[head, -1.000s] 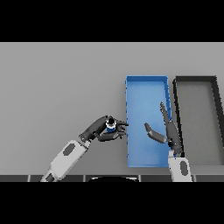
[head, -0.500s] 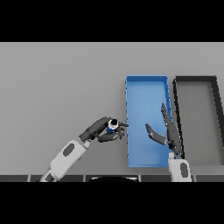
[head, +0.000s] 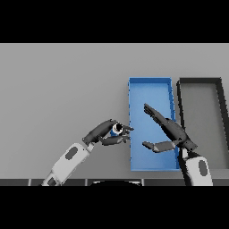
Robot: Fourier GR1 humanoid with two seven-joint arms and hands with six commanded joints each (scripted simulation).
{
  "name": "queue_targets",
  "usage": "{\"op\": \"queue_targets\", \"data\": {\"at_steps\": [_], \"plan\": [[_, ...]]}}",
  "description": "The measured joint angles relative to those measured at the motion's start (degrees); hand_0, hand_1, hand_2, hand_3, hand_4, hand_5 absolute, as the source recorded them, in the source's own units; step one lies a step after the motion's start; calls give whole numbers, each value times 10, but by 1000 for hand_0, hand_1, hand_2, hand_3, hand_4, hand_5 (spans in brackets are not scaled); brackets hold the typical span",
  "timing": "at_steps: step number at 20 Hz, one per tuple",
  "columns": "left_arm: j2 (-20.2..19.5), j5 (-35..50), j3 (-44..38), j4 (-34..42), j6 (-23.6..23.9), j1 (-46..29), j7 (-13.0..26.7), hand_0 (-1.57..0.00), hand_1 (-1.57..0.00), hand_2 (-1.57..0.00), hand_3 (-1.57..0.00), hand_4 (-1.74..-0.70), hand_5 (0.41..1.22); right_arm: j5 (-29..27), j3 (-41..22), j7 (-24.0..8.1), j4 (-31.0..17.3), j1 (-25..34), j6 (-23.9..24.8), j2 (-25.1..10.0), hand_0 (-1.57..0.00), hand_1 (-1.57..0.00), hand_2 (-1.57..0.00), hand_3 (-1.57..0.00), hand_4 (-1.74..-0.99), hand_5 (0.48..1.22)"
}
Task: Pick up the blue pipe and place it into the blue bin.
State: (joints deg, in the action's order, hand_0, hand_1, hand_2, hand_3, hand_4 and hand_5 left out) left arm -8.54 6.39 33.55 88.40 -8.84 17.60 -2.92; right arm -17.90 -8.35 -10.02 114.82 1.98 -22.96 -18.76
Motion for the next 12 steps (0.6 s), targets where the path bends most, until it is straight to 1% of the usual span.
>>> {"op": "queue_targets", "data": {"at_steps": [2, 3, 4, 6, 7, 8, 9, 10, 11, 12], "plan": [[0, -6, 1, -2, 1, 0, 4, -1571, -1571, -1571, -1485, -1741, 1221, -12, -21, -43, -1, 44, -7, -1, 1, 1, 1, 1, -1314, 510], [-4, -3, -2, 2, -2, 0, 3, -1571, -1571, -1571, -1484, -1741, 1221, -12, -27, -41, 1, 57, -17, -7, 1, 1, 1, 1, -1311, 517], [-3, -2, -1, 4, -3, -1, 7, -1571, -1571, -1571, -1484, -1741, 1221, 4, -43, -47, -10, 73, -28, -2, 1, 1, 1, 1, -1306, 521], [3, -2, 0, -1, -4, 1, 13, -1571, -1571, -1571, -1486, -1741, 1221, 16, -62, -52, -17, 100, -41, 4, 1, 1, 1, 1, -1276, 527], [1, -1, -3, -1, -6, 1, 9, -1571, -1571, -1571, -1488, -1741, 1221, 14, -72, -61, -25, 111, -47, 12, 1, 1, 1, 1, -1253, 529], [-1, 2, -5, -8, -13, 2, 2, -1571, -1571, -1571, -1502, -1741, 1221, 16, -85, -61, -28, 125, -51, 22, 1, 1, 1, 1, -1241, 530], [-2, 7, -7, -3, -19, 4, -3, -1571, -1571, -1571, -1516, -1741, 1221, 24, -94, -74, -36, 142, -50, 31, 1, 1, 1, 1, -1232, 531], [-4, 12, -7, 2, -25, 2, -8, -1571, -1571, -1571, -1525, -1741, 1221, 21, -95, -86, -46, 157, -50, 34, 1, 1, 1, 1, -1230, 532], [-1, 12, -3, -1, -30, -1, -10, -1571, -1571, -1571, -1532, -1741, 1221, 23, -102, -91, -51, 169, -51, 42, 1, 1, 1, 1, -1227, 532], [5, 11, -1, -5, -28, -1, -4, -1571, -1571, -1571, -1536, -1741, 1221, 22, -110, -97, -56, 180, -55, 48, 1, 1, 1, 1, -1225, 529]]}}
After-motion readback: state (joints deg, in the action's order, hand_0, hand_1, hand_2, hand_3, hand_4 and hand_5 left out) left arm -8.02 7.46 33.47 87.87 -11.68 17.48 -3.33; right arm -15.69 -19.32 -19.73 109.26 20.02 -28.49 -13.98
